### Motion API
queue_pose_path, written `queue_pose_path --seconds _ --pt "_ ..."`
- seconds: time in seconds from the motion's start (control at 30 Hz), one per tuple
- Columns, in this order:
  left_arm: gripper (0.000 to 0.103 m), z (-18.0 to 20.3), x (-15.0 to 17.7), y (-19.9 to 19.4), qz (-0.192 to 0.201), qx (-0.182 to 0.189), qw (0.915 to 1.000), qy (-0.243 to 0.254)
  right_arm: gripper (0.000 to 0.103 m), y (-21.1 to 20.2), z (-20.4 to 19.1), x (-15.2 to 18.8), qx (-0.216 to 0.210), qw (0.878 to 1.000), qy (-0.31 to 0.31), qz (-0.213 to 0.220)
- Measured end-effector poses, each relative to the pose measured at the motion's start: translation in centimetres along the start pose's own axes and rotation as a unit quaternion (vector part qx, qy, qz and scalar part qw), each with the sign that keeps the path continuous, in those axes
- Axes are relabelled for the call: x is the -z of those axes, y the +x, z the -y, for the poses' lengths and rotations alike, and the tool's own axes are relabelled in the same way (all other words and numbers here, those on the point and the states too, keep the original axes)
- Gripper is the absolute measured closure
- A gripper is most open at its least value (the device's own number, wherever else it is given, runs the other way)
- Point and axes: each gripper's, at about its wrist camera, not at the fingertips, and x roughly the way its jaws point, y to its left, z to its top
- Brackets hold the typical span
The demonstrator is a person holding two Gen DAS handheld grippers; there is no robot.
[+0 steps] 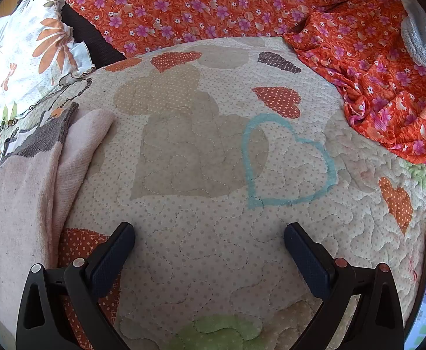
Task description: Fold small clothes
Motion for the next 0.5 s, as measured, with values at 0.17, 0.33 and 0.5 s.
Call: queue_pose_path --seconds 0.17,0.33,0.5 --pt "0.031 0.01 -0.25 0.01 0.0 0.006 1.0 -0.002 0.0 0.03 -0.04 0.0 0.0 1.0 0.0 0.0" --pt "0.031 -0.44 -0.38 0.31 0.001 0.004 0.9999 -0.012 0.0 0.03 -0.05 0.0 0.0 1.0 0.0 0.0" --pt "0.031 -0.32 -0.52 0.43 0.002 -0.004 0.9998 -0.018 0.0 0.03 -0.04 0.0 0.0 1.0 0.0 0.0"
